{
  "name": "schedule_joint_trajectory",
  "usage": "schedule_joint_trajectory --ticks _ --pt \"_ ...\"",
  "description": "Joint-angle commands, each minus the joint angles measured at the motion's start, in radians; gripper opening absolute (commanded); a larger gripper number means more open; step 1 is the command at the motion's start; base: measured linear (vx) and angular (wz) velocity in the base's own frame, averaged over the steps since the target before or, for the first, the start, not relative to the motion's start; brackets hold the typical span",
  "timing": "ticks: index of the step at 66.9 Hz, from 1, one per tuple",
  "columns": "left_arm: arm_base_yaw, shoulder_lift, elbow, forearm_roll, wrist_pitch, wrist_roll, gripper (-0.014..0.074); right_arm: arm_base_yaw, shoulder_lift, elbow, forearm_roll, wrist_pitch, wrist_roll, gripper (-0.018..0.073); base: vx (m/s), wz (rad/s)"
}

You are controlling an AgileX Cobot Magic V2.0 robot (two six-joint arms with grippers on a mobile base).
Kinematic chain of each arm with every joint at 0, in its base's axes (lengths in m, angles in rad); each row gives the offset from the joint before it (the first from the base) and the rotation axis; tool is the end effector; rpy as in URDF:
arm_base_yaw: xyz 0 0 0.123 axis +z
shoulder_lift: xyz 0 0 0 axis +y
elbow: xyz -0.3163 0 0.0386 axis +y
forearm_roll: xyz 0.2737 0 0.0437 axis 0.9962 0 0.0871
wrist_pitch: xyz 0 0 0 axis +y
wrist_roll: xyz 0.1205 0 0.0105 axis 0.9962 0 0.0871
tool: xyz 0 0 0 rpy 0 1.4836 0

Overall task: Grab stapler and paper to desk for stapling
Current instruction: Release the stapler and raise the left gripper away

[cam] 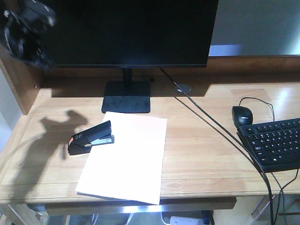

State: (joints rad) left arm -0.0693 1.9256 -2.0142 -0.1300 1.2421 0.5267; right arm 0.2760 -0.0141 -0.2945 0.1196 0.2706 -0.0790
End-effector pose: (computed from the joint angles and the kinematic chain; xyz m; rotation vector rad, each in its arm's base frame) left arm 0.4709 -0.0476 0.3690 0.7567 2.5096 -0.0179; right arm 0.0476 0.0175 0.2972 -0.1994 1.4360 0.2789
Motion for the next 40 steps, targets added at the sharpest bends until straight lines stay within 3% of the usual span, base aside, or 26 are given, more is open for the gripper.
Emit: schedule_joint_trajectory --ticks 1,7,12,29,40 --pt "0.001 -0.100 -0.084 0.080 0.004 -0.304 -0.0006 -0.007 0.004 -0.022 0.001 -0.074 0.002 0.0573 0.00 0.00" --pt "0.001 -0.132 -0.107 0.130 -0.005 -0.479 -0.0006 -0.007 0.004 -0.022 0.001 -0.074 0.002 0.0573 0.00 0.00" --pt "0.001 -0.165 -0.105 0.142 -0.030 -0.556 -0.0006 -0.007 0.004 -0.022 0.001 -0.074 0.002 0.0573 0.00 0.00" --pt "0.000 -0.245 -0.090 0.130 -0.036 -0.513 -0.0006 -0.007 0.004 -0.022 0.001 -0.074 0.002 0.0573 0.00 0.00" --pt "0.000 -0.368 0.032 0.044 -0.124 -0.467 -0.0006 -0.007 0.004 -0.022 0.001 -0.074 0.002 0.0573 0.00 0.00"
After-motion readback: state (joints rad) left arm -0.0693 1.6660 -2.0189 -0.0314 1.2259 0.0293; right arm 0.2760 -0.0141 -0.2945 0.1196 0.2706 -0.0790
